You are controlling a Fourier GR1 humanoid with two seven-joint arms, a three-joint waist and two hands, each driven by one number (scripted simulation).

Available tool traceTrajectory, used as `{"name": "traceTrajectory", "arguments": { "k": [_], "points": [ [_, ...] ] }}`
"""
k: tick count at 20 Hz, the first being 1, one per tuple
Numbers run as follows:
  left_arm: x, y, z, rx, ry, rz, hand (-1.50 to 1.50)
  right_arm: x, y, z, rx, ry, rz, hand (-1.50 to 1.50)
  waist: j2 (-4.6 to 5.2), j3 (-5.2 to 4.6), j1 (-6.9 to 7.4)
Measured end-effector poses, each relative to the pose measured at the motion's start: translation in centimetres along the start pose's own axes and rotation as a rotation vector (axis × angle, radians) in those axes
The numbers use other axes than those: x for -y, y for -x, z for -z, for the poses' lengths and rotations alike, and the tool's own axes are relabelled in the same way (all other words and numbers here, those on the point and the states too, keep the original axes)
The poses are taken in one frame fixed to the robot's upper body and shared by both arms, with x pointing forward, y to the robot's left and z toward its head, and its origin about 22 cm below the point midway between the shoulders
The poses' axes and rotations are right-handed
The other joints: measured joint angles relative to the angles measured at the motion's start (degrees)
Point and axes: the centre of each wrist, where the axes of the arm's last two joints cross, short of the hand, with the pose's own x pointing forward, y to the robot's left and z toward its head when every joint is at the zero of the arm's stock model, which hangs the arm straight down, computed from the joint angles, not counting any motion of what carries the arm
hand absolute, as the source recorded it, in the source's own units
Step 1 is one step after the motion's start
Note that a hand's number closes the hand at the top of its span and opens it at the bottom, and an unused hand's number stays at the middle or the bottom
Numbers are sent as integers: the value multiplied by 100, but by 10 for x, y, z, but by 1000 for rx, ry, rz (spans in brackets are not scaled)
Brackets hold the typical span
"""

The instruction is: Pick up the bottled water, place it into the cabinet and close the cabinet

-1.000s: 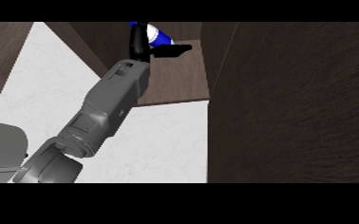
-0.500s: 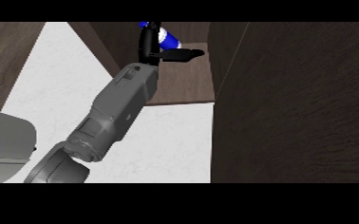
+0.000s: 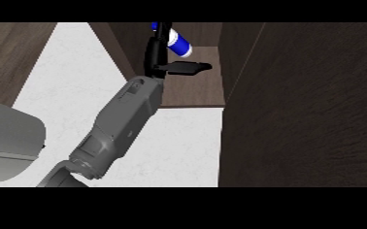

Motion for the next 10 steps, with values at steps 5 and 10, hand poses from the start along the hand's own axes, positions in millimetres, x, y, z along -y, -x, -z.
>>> {"name": "traceTrajectory", "arguments": {
  "k": [5, 10],
  "points": [
    [5, 9, -29, -6, 69, -105, -150, -5, 1, 1, 4, 5, 17, -150, -15, -2, -3],
    [15, 5, -60, -5, 148, -217, -150, -7, -1, 4, 2, 10, 13, -150, -21, -1, 75]
  ]
}}
